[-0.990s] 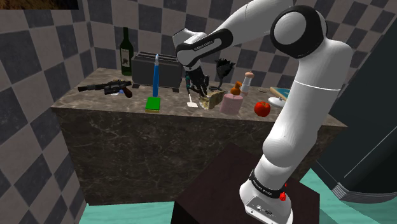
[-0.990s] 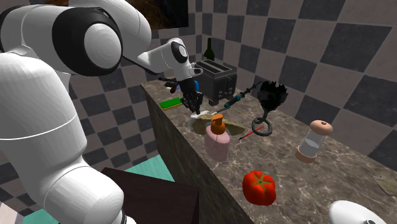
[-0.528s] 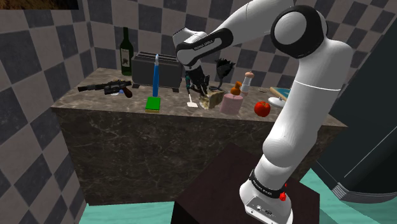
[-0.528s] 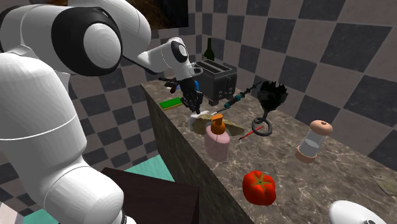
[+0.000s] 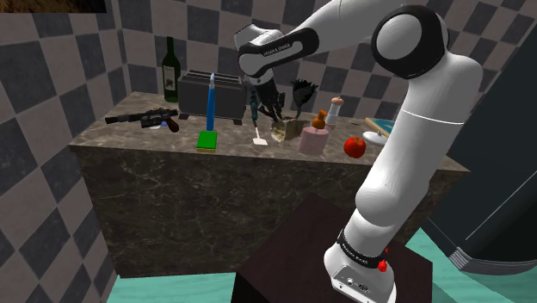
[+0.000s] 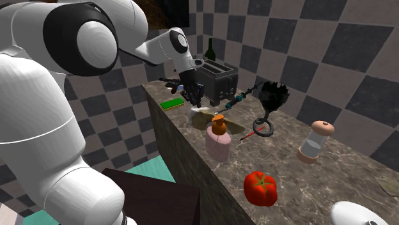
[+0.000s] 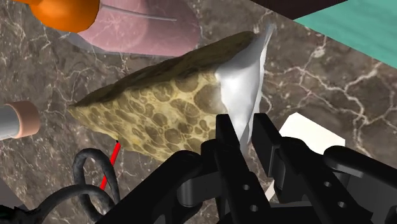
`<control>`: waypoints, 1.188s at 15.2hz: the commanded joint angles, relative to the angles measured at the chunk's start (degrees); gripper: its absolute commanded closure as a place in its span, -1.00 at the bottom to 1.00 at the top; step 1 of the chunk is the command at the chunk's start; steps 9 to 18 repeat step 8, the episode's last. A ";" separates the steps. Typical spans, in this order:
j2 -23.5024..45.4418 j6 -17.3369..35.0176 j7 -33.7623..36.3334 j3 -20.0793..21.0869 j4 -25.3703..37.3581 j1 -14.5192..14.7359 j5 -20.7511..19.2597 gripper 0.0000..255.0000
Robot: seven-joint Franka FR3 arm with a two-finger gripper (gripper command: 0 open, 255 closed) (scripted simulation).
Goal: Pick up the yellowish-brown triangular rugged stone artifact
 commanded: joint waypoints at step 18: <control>-1.27 -4.72 -2.00 0.11 3.88 0.17 0.24 1.00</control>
